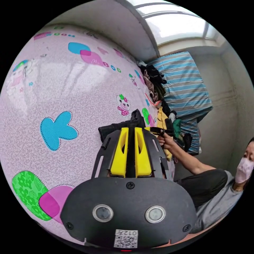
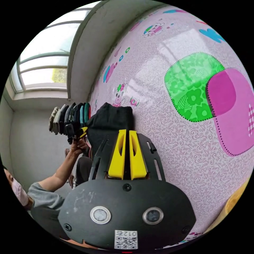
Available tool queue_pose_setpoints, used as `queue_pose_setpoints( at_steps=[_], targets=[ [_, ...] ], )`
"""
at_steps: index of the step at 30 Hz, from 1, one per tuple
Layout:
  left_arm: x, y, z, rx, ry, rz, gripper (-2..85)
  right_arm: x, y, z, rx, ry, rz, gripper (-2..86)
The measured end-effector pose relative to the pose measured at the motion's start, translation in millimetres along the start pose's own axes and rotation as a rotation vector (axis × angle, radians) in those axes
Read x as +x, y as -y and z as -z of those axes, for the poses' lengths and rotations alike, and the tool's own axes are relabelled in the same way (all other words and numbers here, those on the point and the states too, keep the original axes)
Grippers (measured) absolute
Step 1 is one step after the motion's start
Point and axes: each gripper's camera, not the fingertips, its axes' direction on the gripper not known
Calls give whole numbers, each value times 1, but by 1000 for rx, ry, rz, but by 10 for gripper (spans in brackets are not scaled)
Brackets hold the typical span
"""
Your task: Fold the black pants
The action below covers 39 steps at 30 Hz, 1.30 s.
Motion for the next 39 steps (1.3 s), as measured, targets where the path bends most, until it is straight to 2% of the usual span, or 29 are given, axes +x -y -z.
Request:
queue_pose_setpoints(
  at_steps=[3,7,9,13,17,21,24,29,35,39],
  targets=[
    [-13,-5,-2,-40,116,10,48,-17,2,-5,-10,-104,50,6],
    [-41,-7,-6,-54,111,131,57,-39,8,-13,-41,-231,104,13],
    [-46,-10,-2,-46,81,161,65,-39,8,-11,-42,-222,100,24],
    [-55,-19,21,4,-77,182,97,-13,4,10,23,-38,-12,83],
    [-59,-21,29,32,-90,213,100,6,4,20,104,128,-116,99],
    [-54,-15,13,4,-96,227,74,-7,16,9,69,90,-101,88],
    [-44,-16,8,11,-6,195,51,-18,25,2,67,71,-97,39],
    [-31,-26,-10,-28,156,158,34,-50,24,-8,50,-119,-4,13],
    [-31,-50,-15,12,55,210,27,-62,8,-3,77,-99,-38,29],
    [11,-70,10,59,97,58,21,-83,-32,26,207,-91,23,14]
  ],
)
